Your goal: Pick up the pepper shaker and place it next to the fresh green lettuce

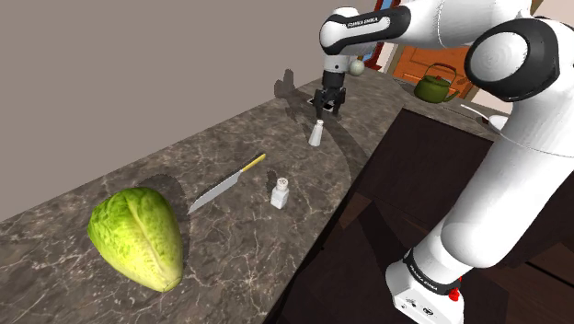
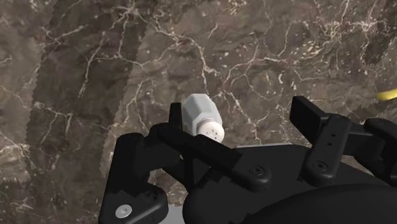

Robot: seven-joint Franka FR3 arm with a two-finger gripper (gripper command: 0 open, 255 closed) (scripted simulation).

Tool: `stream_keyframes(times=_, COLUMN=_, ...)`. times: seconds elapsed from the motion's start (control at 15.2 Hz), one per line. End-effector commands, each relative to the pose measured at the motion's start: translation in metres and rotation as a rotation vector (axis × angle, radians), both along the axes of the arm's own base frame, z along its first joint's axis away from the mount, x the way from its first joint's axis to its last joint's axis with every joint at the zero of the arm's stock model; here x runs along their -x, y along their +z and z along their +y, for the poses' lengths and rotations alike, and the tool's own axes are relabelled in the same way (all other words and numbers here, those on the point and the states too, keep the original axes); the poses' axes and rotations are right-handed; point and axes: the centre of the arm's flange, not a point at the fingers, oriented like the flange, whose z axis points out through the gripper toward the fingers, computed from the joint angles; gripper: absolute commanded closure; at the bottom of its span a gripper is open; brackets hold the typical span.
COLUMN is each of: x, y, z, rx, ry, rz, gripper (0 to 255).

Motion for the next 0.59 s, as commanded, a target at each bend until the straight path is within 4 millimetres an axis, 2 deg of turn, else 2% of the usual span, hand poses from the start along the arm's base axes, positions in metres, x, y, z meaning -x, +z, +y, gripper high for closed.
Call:
stream_keyframes(times=0.0, x=-0.021, y=-0.008, z=-0.013, rx=-0.001, ry=-0.003, rz=0.001, gripper=0)
stream_keyframes(times=0.13, x=-0.035, y=-0.013, z=-0.023, rx=-0.002, ry=-0.005, rz=0.001, gripper=0)
stream_keyframes(times=0.53, x=-0.029, y=-0.044, z=-0.02, rx=-0.002, ry=-0.005, rz=0.001, gripper=0)
